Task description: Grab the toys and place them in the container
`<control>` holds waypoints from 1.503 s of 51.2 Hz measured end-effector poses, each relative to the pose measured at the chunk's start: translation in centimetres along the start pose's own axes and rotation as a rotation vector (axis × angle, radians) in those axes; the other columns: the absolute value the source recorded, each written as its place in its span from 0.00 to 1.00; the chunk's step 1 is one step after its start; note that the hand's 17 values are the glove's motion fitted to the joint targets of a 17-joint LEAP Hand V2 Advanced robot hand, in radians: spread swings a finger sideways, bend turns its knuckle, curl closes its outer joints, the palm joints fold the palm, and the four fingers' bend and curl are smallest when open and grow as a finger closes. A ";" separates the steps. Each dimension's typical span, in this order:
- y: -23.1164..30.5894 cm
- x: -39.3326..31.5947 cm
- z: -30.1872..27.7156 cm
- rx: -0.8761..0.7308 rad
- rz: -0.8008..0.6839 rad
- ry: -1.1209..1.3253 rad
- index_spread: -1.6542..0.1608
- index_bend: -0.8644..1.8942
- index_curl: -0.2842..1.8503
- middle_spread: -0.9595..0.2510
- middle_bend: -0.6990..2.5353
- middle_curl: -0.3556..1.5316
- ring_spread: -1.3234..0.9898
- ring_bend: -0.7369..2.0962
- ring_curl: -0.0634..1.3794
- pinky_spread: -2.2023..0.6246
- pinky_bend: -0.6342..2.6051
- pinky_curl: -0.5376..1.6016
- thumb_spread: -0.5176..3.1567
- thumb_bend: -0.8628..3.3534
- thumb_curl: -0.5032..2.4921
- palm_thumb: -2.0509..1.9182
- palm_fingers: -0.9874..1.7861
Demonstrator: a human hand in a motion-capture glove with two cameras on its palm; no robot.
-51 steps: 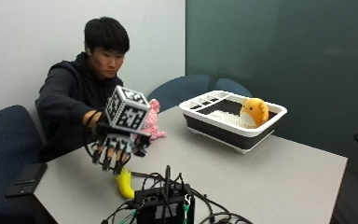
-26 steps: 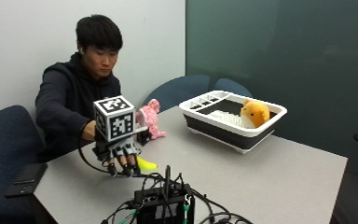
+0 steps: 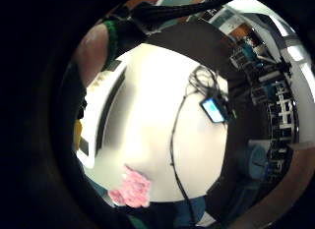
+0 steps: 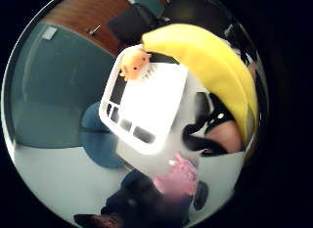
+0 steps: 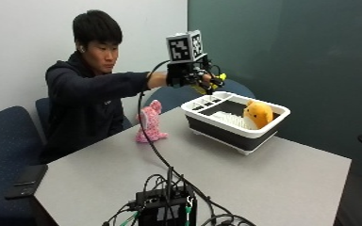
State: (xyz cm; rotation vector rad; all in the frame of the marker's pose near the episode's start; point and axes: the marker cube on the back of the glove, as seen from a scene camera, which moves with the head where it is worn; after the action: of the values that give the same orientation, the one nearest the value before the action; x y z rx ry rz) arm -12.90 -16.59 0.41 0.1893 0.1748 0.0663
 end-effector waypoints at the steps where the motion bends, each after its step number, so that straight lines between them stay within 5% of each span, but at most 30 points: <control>1: -0.4 -0.7 0.3 -0.007 -0.004 -0.001 0.87 0.76 0.45 0.61 0.40 0.46 0.50 0.33 0.16 0.78 0.34 0.39 0.54 0.27 0.32 0.65 0.44; 4: -1.3 -2.4 1.4 -0.067 -0.002 -0.008 0.86 0.75 0.45 0.63 0.36 0.45 0.51 0.33 0.16 0.78 0.36 0.40 0.55 0.26 0.31 0.63 0.41; 9: -1.8 -3.1 2.7 -0.121 0.011 -0.042 0.86 0.60 0.40 0.73 0.26 0.40 0.54 0.34 0.18 0.79 0.45 0.44 0.51 0.21 0.28 0.55 0.27; 23: 5.8 0.6 0.4 -0.143 -0.192 -0.273 0.82 0.43 0.33 0.81 0.25 0.34 0.57 0.33 0.20 0.79 0.45 0.44 0.47 0.20 0.27 0.51 0.28; 30: 13.6 0.8 1.8 -0.339 -0.371 -0.366 0.79 0.39 0.31 0.83 0.25 0.32 0.57 0.32 0.20 0.79 0.44 0.43 0.46 0.20 0.27 0.51 0.29; 42: 21.9 1.5 13.6 -0.642 -0.495 0.025 0.77 0.34 0.27 0.84 0.24 0.30 0.59 0.35 0.23 0.80 0.50 0.45 0.44 0.20 0.28 0.53 0.30; 48: 22.7 0.5 15.9 -0.476 -0.491 0.019 0.75 0.39 0.28 0.83 0.25 0.29 0.59 0.43 0.25 0.79 0.52 0.44 0.46 0.24 0.29 0.60 0.42; 50: 22.2 0.5 15.8 -0.407 -0.498 0.011 0.75 0.40 0.28 0.79 0.30 0.30 0.56 0.48 0.26 0.76 0.50 0.42 0.47 0.26 0.31 0.63 0.58; 53: 21.6 0.3 15.9 -0.357 -0.513 -0.012 0.75 0.38 0.27 0.75 0.33 0.32 0.52 0.53 0.28 0.73 0.48 0.41 0.47 0.27 0.32 0.66 0.66; 63: 19.1 -0.2 14.2 -0.316 -0.472 -0.038 0.75 0.39 0.31 0.65 0.37 0.37 0.47 0.59 0.35 0.67 0.47 0.42 0.40 0.27 0.35 0.70 0.74; 70: 11.2 2.7 4.9 -0.132 -0.309 -0.199 0.74 0.39 0.34 0.62 0.40 0.40 0.45 0.60 0.37 0.66 0.47 0.43 0.36 0.26 0.38 0.71 0.75; 77: 6.5 -1.6 -1.7 0.053 -0.308 -0.251 0.73 0.41 0.37 0.61 0.41 0.42 0.44 0.61 0.39 0.66 0.48 0.44 0.32 0.26 0.40 0.71 0.74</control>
State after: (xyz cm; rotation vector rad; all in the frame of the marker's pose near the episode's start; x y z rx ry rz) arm -15.08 -10.06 0.25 0.2199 -0.0462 -0.2676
